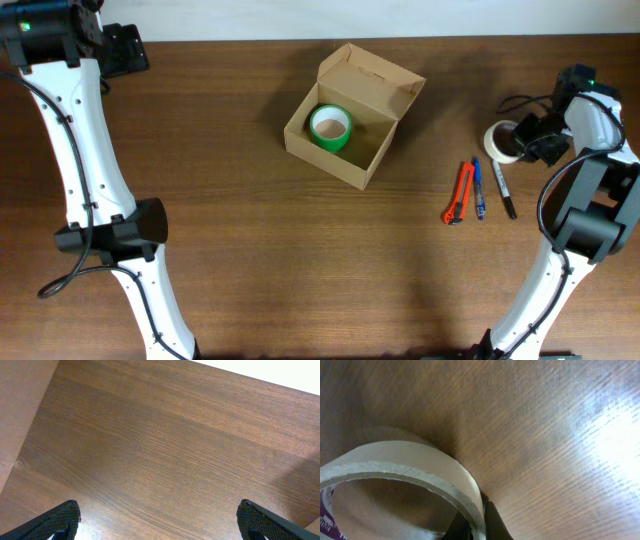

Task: Pack container
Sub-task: 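Grasp the white masking tape roll with the right gripper, then place the white tape into the box on the green tape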

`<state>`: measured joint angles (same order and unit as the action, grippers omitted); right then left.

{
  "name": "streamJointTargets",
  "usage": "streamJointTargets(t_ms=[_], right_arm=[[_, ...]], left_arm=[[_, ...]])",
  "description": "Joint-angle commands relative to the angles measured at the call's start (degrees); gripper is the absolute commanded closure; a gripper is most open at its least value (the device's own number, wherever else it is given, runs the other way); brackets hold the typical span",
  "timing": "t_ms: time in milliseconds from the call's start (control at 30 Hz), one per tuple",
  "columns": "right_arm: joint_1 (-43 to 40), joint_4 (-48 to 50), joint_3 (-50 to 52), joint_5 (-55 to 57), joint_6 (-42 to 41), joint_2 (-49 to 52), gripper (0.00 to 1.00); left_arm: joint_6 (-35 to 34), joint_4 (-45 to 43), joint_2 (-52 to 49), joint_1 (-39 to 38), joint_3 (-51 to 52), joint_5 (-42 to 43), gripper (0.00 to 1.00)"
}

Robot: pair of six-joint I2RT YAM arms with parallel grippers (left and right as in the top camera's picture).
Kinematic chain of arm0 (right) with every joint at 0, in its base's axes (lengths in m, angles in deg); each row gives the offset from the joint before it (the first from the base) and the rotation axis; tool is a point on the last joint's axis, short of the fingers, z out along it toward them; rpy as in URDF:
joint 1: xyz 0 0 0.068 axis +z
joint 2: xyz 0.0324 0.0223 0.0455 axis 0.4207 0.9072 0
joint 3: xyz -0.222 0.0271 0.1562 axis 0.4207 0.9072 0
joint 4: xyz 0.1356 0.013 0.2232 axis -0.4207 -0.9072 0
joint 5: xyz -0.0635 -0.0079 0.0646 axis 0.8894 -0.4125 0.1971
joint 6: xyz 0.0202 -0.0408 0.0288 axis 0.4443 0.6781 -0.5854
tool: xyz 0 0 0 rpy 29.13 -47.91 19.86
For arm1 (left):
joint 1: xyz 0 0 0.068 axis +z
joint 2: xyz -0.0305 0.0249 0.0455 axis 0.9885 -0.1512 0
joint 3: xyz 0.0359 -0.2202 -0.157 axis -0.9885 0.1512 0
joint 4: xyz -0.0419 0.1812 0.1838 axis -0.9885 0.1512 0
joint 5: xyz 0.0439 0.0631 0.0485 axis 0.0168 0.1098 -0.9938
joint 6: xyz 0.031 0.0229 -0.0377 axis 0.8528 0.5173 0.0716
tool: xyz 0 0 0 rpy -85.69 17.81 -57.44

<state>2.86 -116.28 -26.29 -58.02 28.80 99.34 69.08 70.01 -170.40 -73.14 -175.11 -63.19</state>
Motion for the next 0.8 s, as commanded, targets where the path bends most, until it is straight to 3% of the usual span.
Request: streamJointTargets(t_ms=[0, 233, 400, 567, 767], right_arm=[[0.7, -3.1, -6.1, -1.8, 5.9, -2.3, 0.96], [5.3, -16.5, -31.2, -2.5, 13.5, -12.4, 0.96], [17.0, -23.9, -48.4, -2.6, 17.1, -16.0, 0.96], [33.8, -27.9, -49.2, -0.3, 22.7, -15.5, 0.96], [47.9, -21.4, -44.0, 10.7, 22.8, -9.2, 0.96]], left_arm=[[0.5, 0.0, 1.2, 0.3, 0.3, 0.5, 0.0], [0.5, 0.0, 1.2, 0.3, 0.3, 0.4, 0.0], [0.5, 0.0, 1.2, 0.3, 0.3, 0.4, 0.0], [0.5, 0.0, 1.2, 0.3, 0.3, 0.5, 0.0], [0.5, 0.0, 1.2, 0.3, 0.3, 0.4, 0.0]])
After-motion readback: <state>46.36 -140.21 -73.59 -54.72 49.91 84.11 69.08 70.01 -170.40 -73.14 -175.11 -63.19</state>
